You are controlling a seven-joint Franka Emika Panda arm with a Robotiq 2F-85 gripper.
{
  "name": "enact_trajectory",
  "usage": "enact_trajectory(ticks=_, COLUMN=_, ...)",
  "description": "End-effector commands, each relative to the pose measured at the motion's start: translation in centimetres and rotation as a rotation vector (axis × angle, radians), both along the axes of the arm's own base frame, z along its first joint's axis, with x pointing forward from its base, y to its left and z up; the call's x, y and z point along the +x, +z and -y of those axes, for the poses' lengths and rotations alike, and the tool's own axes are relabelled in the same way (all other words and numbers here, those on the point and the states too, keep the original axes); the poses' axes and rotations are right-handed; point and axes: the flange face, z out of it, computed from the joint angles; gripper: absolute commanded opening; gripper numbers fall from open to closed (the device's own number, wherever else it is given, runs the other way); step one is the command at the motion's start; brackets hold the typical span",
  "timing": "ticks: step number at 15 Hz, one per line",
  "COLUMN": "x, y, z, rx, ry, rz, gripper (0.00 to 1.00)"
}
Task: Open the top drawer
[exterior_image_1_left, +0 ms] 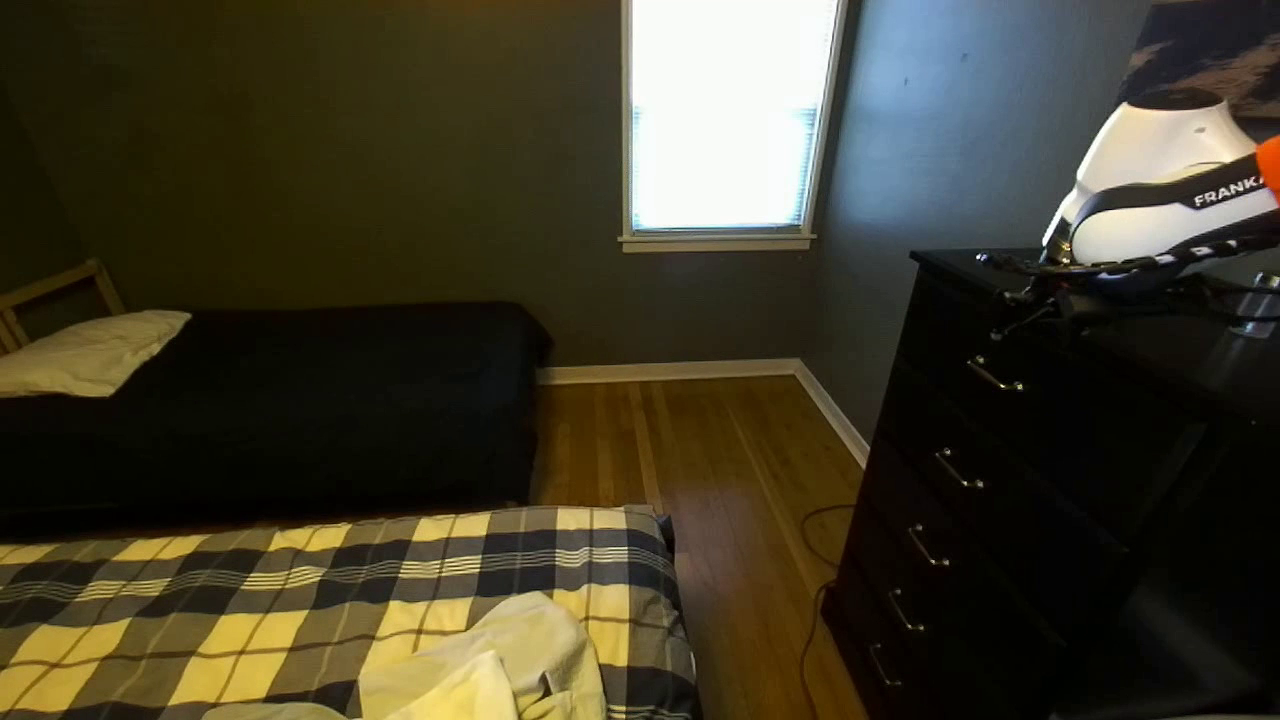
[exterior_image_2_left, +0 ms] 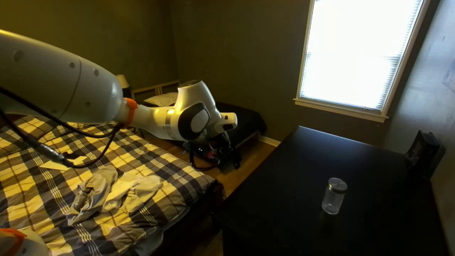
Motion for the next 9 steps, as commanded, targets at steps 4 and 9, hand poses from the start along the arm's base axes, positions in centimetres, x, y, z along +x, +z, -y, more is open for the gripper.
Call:
enact_trajectory(ticks=4, x=5.2, y=-3.5, z=0.0, rx=-0.014, ry=0.029, rz=-0.011, gripper=1.00)
enact_trajectory(ticks=9, x=5.2, y=-3.3, z=0.0, rx=0.000, ry=0.027, rz=-0.028, gripper=1.00)
